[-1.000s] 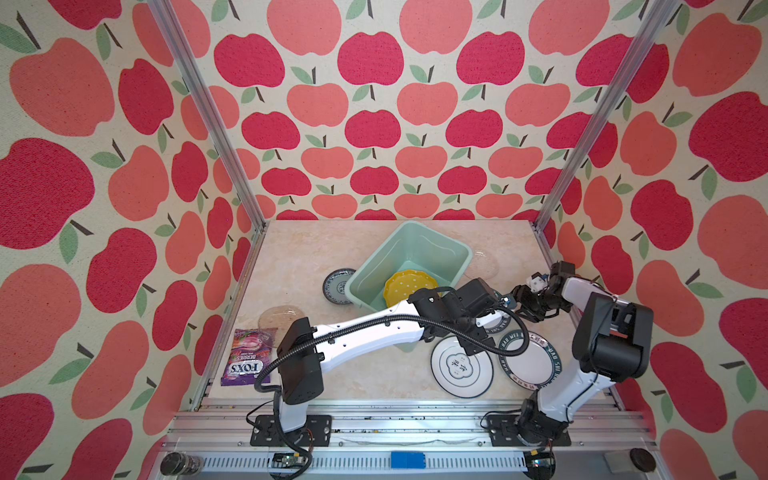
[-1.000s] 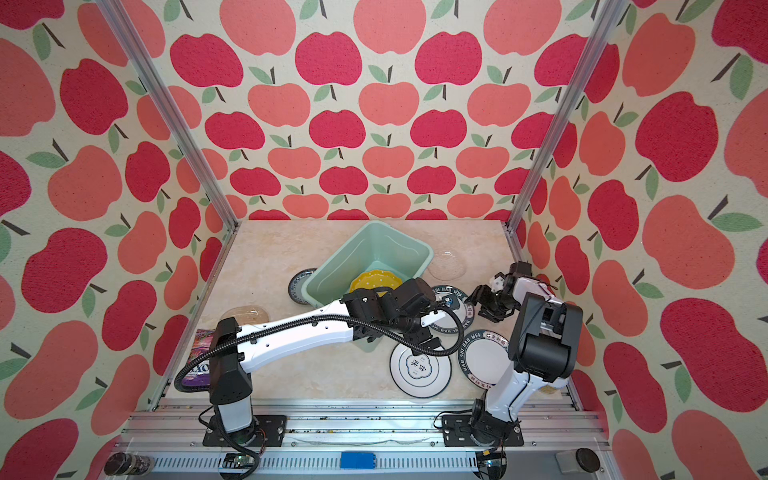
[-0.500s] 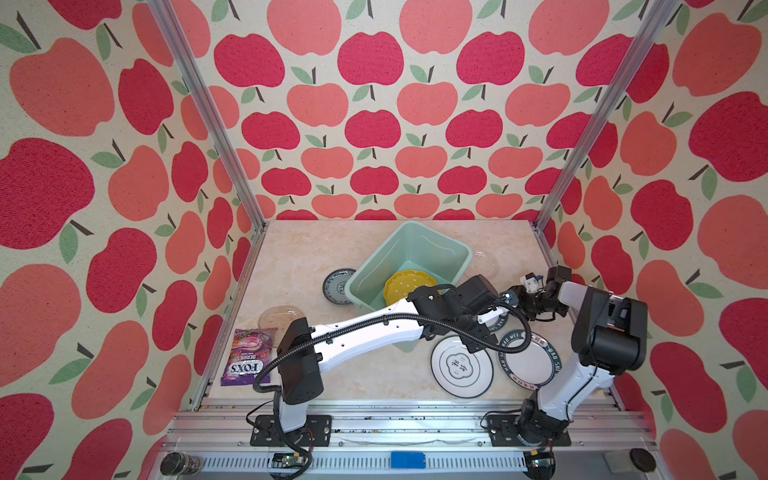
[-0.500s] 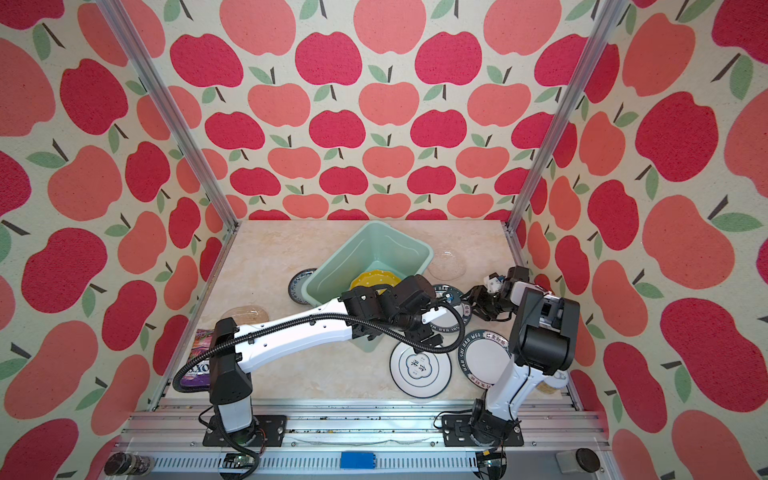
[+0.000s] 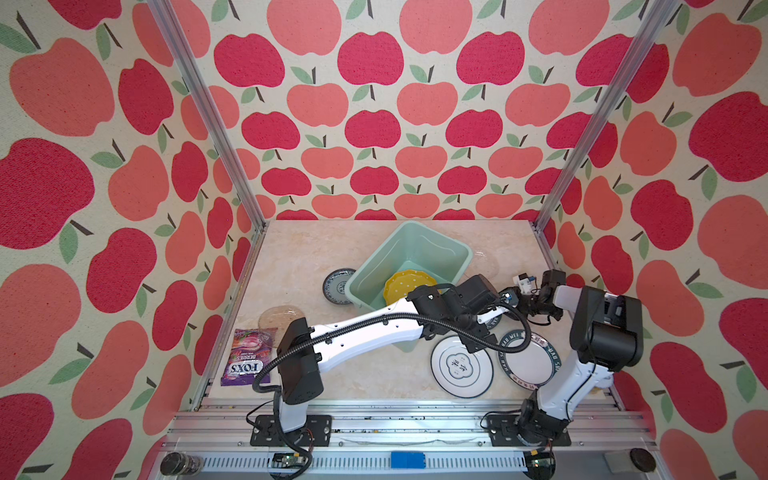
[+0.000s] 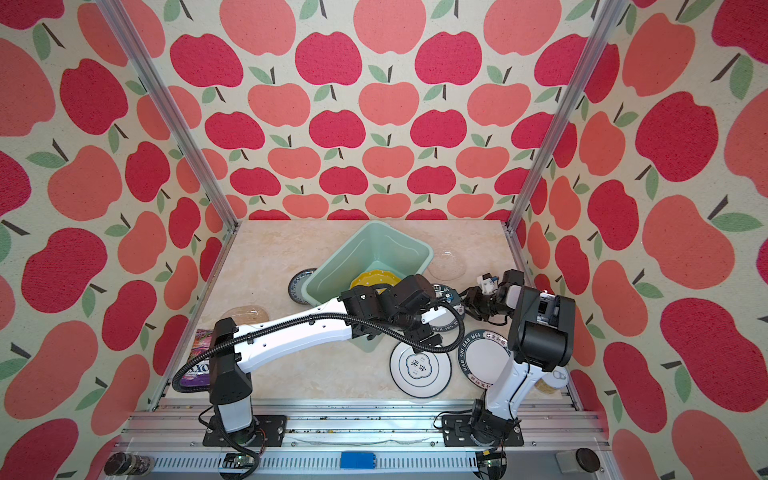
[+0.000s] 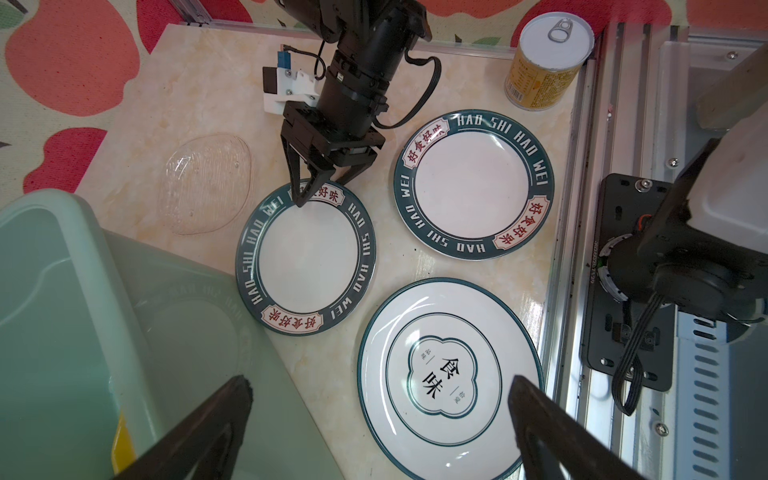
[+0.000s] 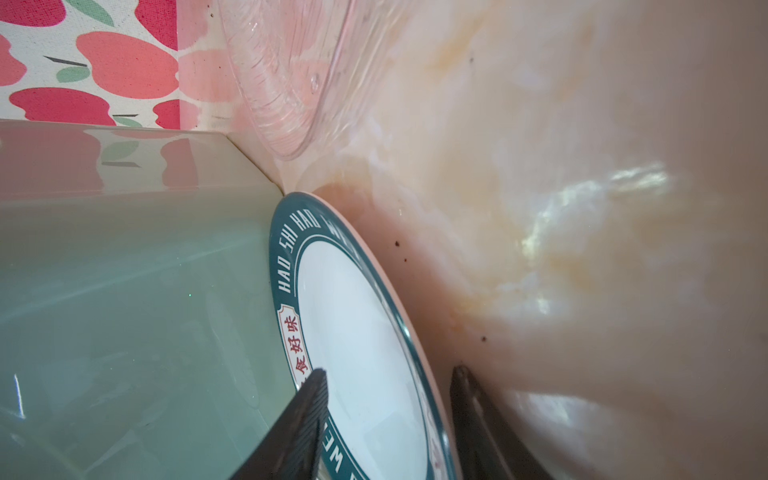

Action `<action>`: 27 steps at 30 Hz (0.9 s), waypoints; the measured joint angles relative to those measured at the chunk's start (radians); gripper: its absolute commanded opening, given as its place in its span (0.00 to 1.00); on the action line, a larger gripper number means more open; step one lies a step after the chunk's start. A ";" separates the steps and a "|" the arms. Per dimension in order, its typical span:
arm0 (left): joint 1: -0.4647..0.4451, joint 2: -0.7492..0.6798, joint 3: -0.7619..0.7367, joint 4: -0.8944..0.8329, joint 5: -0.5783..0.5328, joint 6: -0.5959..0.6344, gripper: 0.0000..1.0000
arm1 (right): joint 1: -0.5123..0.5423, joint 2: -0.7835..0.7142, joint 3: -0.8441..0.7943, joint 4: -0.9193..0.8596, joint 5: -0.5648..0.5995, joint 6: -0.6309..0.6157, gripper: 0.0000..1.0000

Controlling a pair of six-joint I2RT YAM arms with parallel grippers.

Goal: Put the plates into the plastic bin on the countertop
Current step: 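Push the right gripper against the green-rimmed plate edge, tilting it up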

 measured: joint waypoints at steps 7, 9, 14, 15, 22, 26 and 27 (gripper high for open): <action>0.000 0.000 -0.003 0.000 -0.001 0.000 0.99 | 0.019 -0.014 -0.023 0.002 -0.052 0.001 0.49; 0.000 0.000 -0.008 0.000 -0.001 0.000 0.99 | 0.025 -0.027 -0.026 0.010 -0.071 0.001 0.48; 0.000 0.000 -0.014 0.000 -0.004 0.000 0.99 | 0.042 -0.056 -0.033 0.032 -0.108 0.002 0.43; 0.000 0.000 -0.014 0.000 -0.003 0.000 0.99 | 0.047 -0.058 -0.033 0.036 -0.111 0.003 0.41; 0.000 -0.001 -0.016 0.001 -0.017 0.000 0.99 | 0.073 -0.058 -0.034 0.037 -0.112 0.000 0.26; 0.000 -0.001 -0.020 0.004 -0.037 0.000 0.99 | 0.072 -0.058 -0.034 0.034 -0.111 -0.005 0.18; 0.000 -0.002 -0.020 0.005 -0.045 0.000 0.99 | 0.072 -0.058 -0.034 0.029 -0.108 -0.005 0.17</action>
